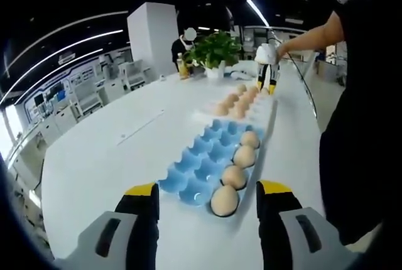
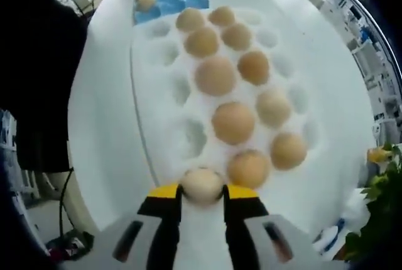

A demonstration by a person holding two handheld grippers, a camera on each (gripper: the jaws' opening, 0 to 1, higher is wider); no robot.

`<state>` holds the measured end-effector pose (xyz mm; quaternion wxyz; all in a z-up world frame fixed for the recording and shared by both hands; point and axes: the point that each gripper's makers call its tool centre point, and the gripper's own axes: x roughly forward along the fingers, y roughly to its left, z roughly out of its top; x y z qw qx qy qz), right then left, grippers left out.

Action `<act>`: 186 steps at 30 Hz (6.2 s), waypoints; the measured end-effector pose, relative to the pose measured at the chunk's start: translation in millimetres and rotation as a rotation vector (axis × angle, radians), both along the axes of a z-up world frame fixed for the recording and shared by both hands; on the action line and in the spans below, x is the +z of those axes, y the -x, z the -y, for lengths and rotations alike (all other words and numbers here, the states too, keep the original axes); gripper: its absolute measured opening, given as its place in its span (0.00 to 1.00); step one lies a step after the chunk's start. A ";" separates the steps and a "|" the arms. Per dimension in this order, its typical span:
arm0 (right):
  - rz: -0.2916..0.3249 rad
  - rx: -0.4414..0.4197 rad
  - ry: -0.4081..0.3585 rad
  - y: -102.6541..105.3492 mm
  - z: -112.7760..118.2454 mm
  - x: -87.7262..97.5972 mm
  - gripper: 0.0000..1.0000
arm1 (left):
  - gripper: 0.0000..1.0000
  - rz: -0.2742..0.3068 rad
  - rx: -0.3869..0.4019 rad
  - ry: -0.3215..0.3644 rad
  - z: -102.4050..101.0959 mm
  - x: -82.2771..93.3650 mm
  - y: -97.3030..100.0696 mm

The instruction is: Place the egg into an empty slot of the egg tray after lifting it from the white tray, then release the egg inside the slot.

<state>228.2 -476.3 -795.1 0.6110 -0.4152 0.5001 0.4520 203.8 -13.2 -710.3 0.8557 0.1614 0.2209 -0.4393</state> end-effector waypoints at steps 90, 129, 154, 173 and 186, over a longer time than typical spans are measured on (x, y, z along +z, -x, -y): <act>0.003 0.139 -0.158 11.7 -120.3 46.4 0.24 | 0.70 0.020 0.017 -0.012 -11.7 -8.8 4.3; -0.035 0.378 -0.311 20.9 -255.3 30.3 0.24 | 0.69 0.005 0.031 0.000 -13.0 -7.2 5.1; -0.127 0.405 -0.288 21.1 -273.9 -1.1 0.24 | 0.68 -0.002 0.040 0.015 -16.0 -3.7 3.7; -0.118 0.324 -0.409 23.8 -269.9 -0.4 0.29 | 0.65 0.000 0.032 -0.009 -12.4 -0.2 3.2; -0.066 0.220 -0.532 16.8 -265.8 14.4 0.30 | 0.65 0.017 0.030 -0.023 -6.7 6.2 5.0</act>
